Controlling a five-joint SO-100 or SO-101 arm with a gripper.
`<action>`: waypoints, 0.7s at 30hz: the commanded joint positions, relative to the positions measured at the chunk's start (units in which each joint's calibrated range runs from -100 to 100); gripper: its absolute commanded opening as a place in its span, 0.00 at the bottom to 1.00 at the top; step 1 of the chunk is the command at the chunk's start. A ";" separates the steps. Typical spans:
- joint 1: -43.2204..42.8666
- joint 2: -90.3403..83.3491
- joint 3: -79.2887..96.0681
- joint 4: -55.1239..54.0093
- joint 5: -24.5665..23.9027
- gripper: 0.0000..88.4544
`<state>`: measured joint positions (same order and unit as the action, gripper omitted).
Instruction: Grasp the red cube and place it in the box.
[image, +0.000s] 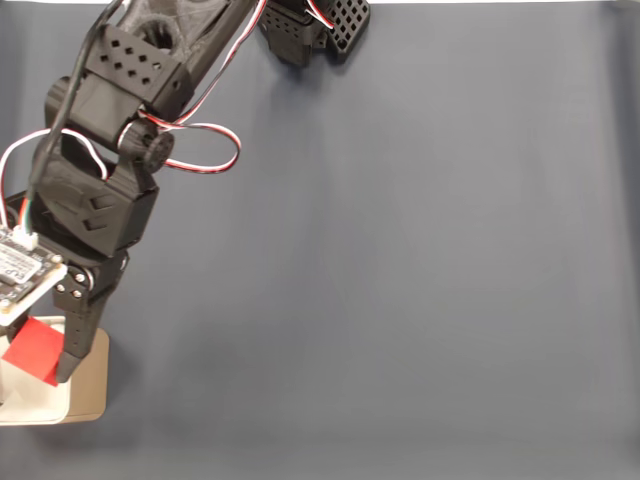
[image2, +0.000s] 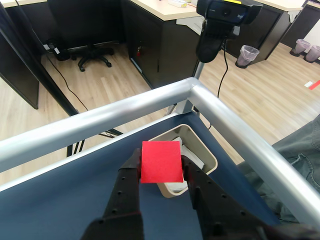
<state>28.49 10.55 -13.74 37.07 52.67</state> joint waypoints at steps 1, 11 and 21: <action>1.56 0.19 -4.05 -1.66 -0.54 0.02; 3.40 3.14 -6.33 -2.48 -0.39 0.02; 4.18 4.96 -8.34 -2.65 -0.34 0.02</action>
<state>31.23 16.28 -18.63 36.91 52.53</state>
